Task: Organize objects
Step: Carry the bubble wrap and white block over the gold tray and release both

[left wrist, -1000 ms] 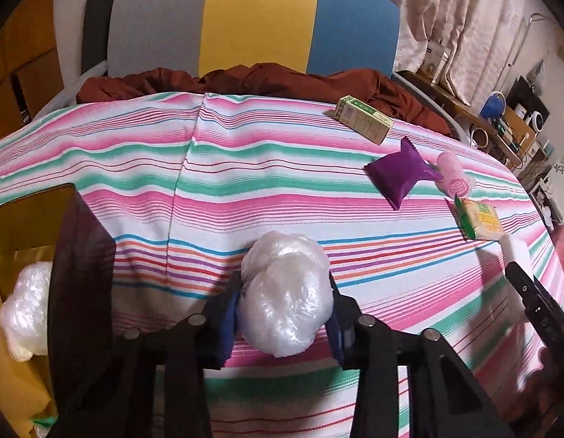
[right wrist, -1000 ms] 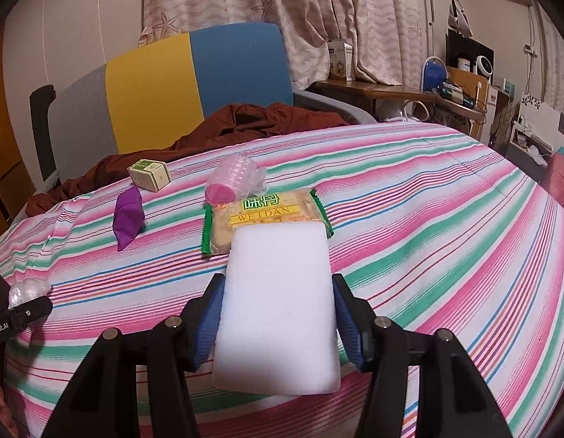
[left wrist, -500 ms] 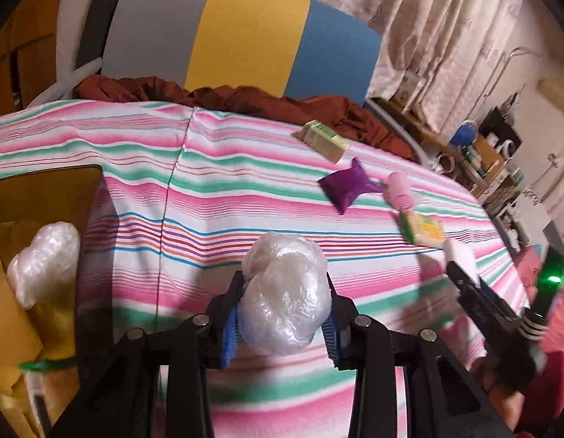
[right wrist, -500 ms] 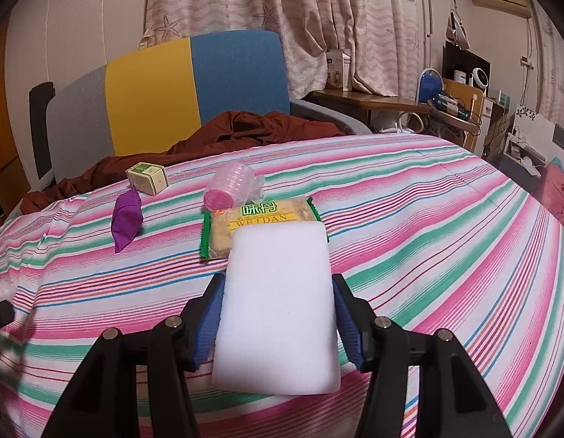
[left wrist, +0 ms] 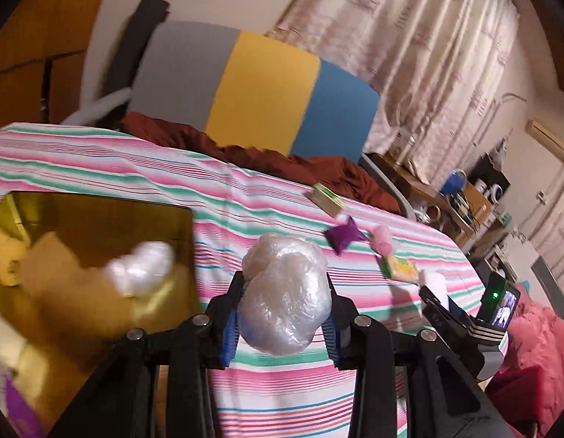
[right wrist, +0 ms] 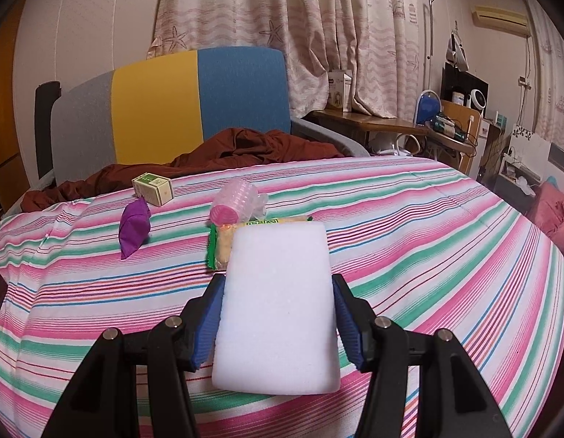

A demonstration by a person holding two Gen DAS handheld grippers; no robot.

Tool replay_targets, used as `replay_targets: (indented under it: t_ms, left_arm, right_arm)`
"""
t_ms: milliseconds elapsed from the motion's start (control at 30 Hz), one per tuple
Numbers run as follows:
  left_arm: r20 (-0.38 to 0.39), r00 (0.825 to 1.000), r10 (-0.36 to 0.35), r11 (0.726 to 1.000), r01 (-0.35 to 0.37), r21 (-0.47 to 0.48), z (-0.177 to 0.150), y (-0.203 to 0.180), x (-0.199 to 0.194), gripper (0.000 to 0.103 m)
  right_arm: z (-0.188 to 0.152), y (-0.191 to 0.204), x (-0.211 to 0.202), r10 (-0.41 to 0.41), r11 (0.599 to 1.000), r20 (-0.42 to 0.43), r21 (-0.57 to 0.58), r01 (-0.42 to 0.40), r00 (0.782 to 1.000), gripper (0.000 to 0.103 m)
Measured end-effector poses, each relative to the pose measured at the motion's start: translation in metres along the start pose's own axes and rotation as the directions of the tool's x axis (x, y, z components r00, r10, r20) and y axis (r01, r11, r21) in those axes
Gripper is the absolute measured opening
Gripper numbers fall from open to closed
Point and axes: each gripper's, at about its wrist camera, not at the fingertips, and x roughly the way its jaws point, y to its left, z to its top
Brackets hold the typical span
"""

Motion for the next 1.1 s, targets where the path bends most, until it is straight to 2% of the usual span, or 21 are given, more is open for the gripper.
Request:
replay_targets:
  t_ms: [267, 467, 567, 700, 867, 1033, 1100]
  left_arm:
    - [0.048, 0.994, 0.099, 0.990, -0.093, -0.106, 0.002, 0.064, -0.033, 0.038]
    - [0.050, 0.982, 0.183, 0.965, -0.169, -0.202, 0.005, 0.110, -0.042, 0.038]
    - [0.038, 0.973, 0.227, 0.951, -0.213, -0.222, 0.002, 0.127, -0.045, 0.038]
    - [0.021, 0.962, 0.274, 0.942, -0.264, -0.205, -0.006, 0.139, -0.049, 0.038]
    - [-0.007, 0.954, 0.300, 0.936, -0.296, -0.188, -0.017, 0.150, -0.052, 0.038]
    - [-0.034, 0.954, 0.297, 0.934, -0.298, -0.199, -0.024, 0.154, -0.048, 0.038]
    - [-0.034, 0.955, 0.296, 0.933, -0.297, -0.204, -0.026, 0.154, -0.050, 0.047]
  right_arm:
    - [0.001, 0.005, -0.003, -0.009, 1.000, 0.016, -0.027, 0.009, 1.000, 0.057]
    - [0.000, 0.009, -0.009, -0.019, 0.999, 0.033, -0.039, 0.020, 0.999, 0.057]
    - [0.000, 0.016, -0.020, 0.021, 0.998, 0.053, -0.065, -0.017, 0.998, 0.057]
    - [-0.002, 0.037, -0.043, 0.128, 0.986, 0.070, -0.112, -0.120, 0.989, 0.057]
    - [-0.001, 0.073, -0.073, 0.303, 0.951, 0.050, -0.083, -0.298, 0.952, 0.057]
    - [0.004, 0.120, -0.105, 0.464, 0.884, 0.041, -0.084, -0.460, 0.885, 0.057]
    - [0.006, 0.144, -0.116, 0.526, 0.847, 0.026, -0.104, -0.521, 0.850, 0.057]
